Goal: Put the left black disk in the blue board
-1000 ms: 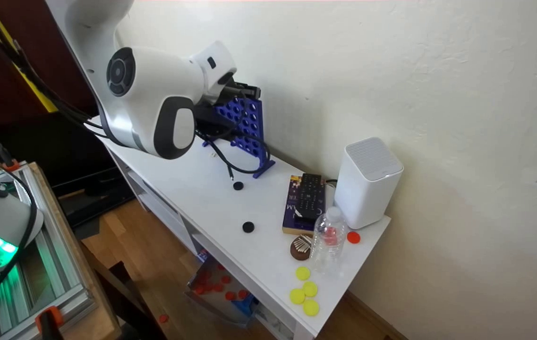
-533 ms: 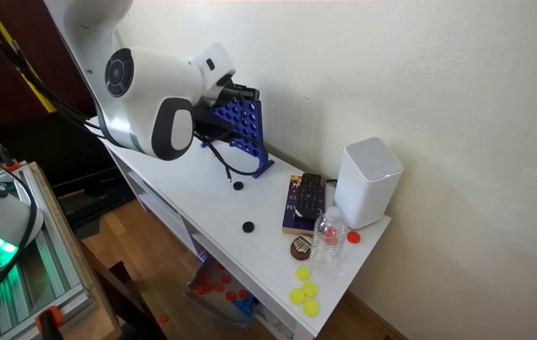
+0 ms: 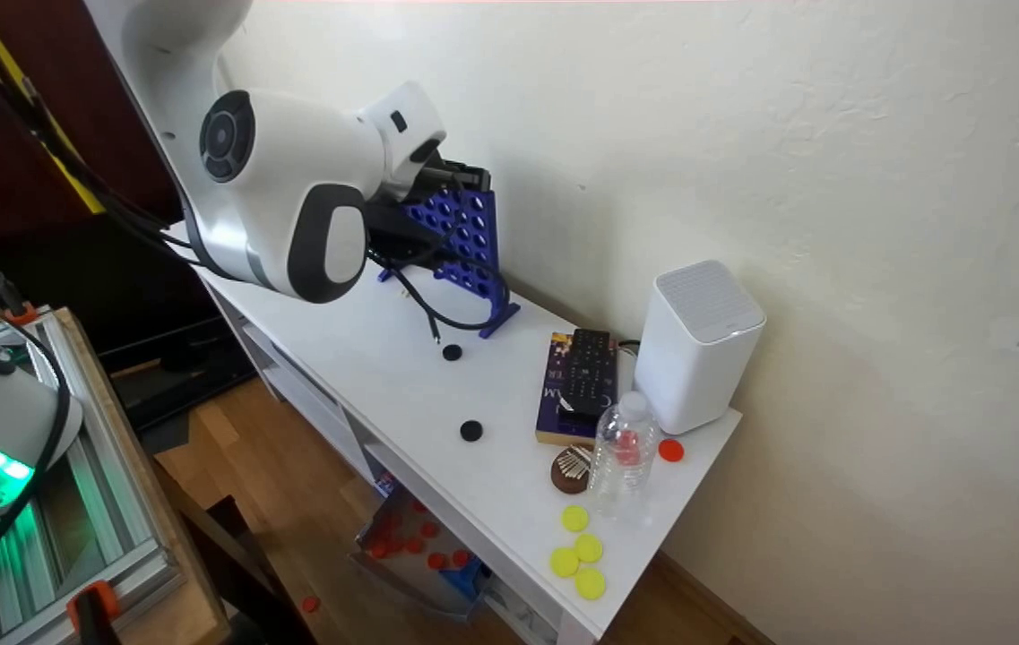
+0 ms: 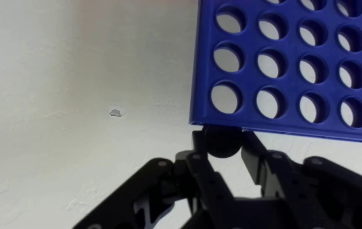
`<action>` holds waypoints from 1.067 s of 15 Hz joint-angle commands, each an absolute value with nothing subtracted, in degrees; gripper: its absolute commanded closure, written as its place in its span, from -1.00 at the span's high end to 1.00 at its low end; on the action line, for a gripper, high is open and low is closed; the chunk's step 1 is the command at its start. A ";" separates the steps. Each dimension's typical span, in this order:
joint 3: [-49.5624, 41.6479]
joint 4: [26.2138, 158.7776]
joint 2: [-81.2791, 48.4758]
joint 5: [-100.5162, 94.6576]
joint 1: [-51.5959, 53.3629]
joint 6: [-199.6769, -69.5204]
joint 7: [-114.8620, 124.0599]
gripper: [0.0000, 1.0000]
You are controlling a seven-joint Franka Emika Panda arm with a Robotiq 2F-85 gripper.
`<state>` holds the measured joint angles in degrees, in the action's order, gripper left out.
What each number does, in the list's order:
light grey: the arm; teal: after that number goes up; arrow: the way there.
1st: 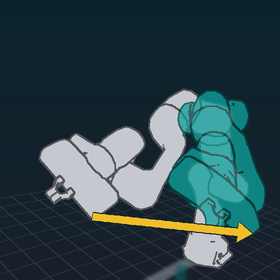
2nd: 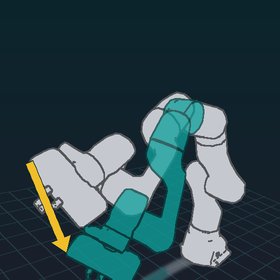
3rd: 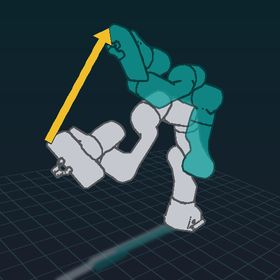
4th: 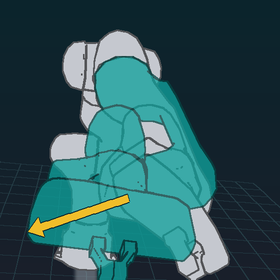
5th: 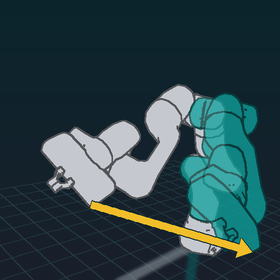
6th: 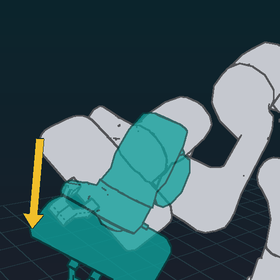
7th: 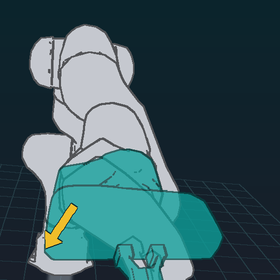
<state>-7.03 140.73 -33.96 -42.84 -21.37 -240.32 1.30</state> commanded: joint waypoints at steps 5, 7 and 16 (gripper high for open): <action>-8.16 141.88 -33.63 -40.83 -19.39 -238.53 -1.30 -0.82; -8.12 142.03 -33.53 -40.71 -19.36 -238.72 -1.16 -0.48; -7.70 143.04 -32.95 -41.76 -19.60 -240.24 -0.22 1.00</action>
<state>-7.55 141.35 -33.99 -42.30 -19.92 -239.78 0.34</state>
